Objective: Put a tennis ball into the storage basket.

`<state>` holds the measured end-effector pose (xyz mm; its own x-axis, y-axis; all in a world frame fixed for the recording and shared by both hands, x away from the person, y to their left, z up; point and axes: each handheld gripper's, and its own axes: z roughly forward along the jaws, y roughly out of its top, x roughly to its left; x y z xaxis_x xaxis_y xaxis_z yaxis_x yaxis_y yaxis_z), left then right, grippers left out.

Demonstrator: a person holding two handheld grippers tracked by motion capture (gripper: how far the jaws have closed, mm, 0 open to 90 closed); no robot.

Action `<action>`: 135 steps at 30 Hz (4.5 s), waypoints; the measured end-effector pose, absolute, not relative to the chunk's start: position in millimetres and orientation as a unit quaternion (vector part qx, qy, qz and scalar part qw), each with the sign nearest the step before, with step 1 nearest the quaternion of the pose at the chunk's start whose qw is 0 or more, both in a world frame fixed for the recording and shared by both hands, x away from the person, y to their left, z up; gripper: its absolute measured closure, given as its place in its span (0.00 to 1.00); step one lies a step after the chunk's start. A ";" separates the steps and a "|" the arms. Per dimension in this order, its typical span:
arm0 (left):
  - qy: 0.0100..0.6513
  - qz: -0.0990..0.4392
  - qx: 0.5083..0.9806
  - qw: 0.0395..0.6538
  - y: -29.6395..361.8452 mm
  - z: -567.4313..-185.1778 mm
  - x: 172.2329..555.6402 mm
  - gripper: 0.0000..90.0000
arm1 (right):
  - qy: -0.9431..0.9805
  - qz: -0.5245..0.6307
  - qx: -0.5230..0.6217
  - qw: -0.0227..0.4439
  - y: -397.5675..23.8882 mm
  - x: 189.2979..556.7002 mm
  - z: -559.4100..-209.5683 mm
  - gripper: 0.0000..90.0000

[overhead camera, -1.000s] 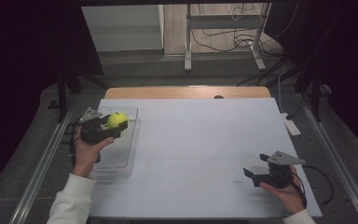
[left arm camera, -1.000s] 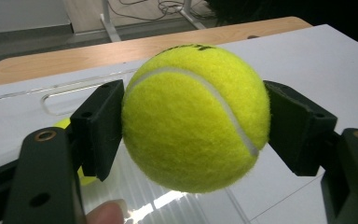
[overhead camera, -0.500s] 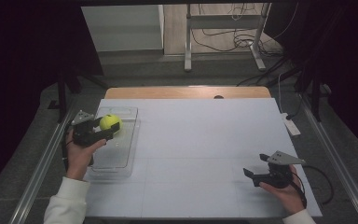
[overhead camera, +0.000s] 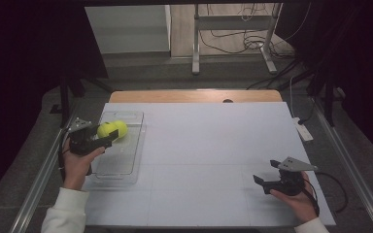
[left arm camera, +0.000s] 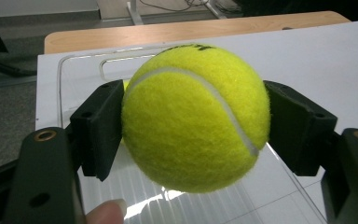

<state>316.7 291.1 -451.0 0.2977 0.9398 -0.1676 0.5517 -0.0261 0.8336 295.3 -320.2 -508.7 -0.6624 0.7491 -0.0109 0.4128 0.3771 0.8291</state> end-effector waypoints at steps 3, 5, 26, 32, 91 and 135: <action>0.554 0.225 0.681 0.422 292.1 -453.0 317.8 0.29 | 0.806 0.426 0.360 0.198 -320.1 295.2 -508.7 0.11; 0.556 0.225 0.683 0.418 292.2 -454.0 318.7 0.29 | 0.806 0.426 0.360 0.198 -320.1 295.2 -508.7 0.11; 0.576 0.209 0.703 0.362 294.4 -469.4 327.8 0.29 | 0.807 0.425 0.360 0.198 -319.9 295.2 -508.8 0.11; 0.581 0.201 0.712 0.339 293.8 -474.8 331.0 0.29 | 0.807 0.424 0.359 0.198 -319.8 295.1 -508.8 0.11; 0.561 0.172 0.697 0.413 290.2 -461.5 324.9 0.07 | 0.808 0.423 0.359 0.197 -319.9 295.1 -509.2 0.11; 0.441 0.145 0.747 0.476 217.8 -480.7 256.3 0.10 | 0.804 0.433 0.356 0.198 -321.5 294.2 -507.0 0.11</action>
